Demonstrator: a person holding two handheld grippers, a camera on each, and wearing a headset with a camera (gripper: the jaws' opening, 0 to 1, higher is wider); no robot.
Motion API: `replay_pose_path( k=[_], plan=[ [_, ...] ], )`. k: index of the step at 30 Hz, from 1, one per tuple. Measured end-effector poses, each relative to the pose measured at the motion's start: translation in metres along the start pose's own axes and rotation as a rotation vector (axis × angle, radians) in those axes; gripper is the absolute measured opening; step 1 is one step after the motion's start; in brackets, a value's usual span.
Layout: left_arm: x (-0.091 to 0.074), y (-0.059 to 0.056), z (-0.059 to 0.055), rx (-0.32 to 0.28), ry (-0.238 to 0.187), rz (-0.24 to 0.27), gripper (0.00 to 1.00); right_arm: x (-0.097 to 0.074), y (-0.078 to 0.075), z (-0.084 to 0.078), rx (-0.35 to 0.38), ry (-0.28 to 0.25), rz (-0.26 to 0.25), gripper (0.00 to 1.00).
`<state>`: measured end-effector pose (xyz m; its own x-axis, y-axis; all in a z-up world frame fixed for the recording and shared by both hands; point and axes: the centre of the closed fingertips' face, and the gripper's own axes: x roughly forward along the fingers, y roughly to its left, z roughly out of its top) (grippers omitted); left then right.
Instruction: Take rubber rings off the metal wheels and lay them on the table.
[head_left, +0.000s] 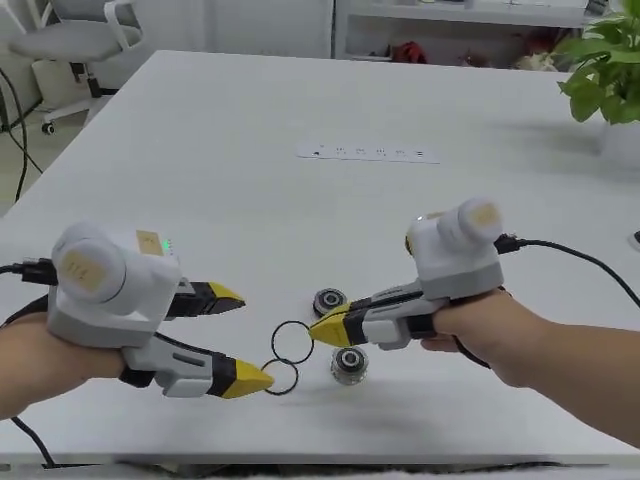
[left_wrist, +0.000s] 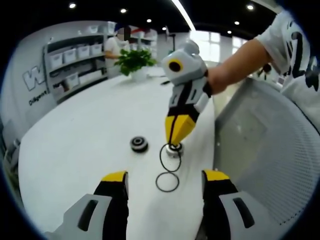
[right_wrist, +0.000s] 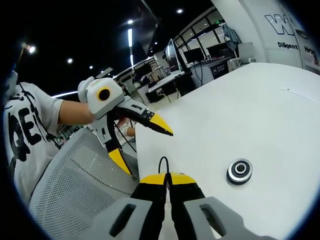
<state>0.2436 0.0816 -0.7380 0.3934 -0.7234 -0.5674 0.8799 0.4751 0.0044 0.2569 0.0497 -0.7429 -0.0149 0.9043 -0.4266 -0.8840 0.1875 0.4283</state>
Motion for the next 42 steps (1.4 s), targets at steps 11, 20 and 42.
replay_pose_path(
  k=[11,20,42],
  plan=[
    [-0.006,0.007,-0.003,-0.004,-0.001,0.017,0.6,0.009,0.002,-0.006,-0.008,0.028,0.011,0.0],
    [-0.01,0.009,-0.005,-0.006,-0.001,0.029,0.6,0.015,0.0,-0.01,0.002,0.039,0.011,0.0],
    [-0.022,0.008,-0.01,-0.016,-0.003,0.052,0.6,0.027,-0.005,-0.025,0.012,0.086,-0.006,0.0]
  ],
)
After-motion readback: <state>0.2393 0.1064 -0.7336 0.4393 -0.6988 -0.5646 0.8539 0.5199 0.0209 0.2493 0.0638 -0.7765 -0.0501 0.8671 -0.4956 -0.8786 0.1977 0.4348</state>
